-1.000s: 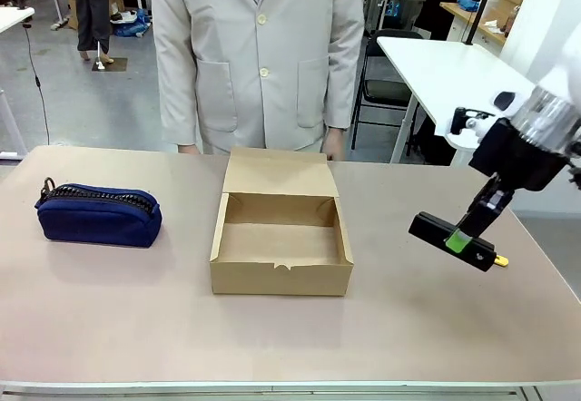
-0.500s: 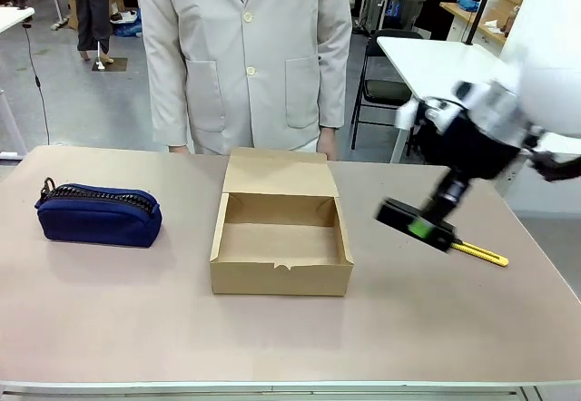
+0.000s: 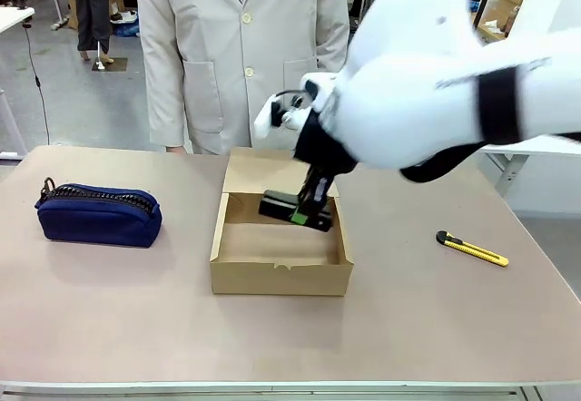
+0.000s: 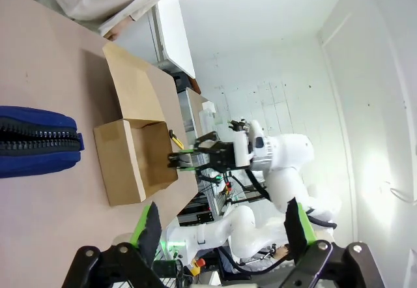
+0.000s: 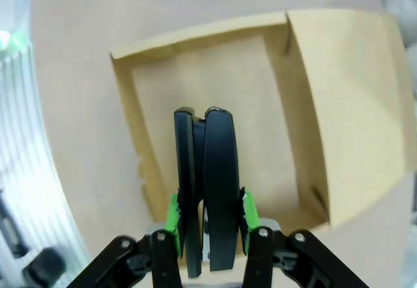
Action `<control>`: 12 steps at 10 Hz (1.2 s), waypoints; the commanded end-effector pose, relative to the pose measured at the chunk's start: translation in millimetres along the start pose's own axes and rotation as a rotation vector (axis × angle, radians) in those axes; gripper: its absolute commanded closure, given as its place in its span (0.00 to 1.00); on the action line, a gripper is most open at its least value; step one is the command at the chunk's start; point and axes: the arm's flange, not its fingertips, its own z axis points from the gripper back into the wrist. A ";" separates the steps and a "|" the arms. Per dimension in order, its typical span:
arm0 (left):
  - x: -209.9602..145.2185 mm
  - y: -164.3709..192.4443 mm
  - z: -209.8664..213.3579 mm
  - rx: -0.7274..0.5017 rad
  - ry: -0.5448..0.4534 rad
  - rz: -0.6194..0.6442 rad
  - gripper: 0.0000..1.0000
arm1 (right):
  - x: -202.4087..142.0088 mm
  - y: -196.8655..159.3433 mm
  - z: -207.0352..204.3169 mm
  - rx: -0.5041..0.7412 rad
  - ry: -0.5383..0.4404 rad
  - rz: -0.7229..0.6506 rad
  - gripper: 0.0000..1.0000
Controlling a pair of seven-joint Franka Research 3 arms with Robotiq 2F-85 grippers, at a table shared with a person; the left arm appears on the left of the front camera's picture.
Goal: Pack the item into the box.
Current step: Pick up the item indicated by the person and place it inside the Mailer Box.
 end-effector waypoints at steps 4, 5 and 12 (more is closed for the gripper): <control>-0.4 -2.5 -1.2 -0.022 -0.009 -0.021 0.00 | -2.2 -22.9 -68.4 0.019 0.081 0.121 0.58; -0.4 -2.5 -1.2 -0.022 -0.009 -0.021 0.00 | -3.6 -25.2 -71.9 0.011 0.094 0.123 0.58; -0.4 -2.5 -1.2 -0.022 -0.009 -0.021 0.00 | -13.7 -32.3 -68.9 -0.018 0.058 0.110 0.00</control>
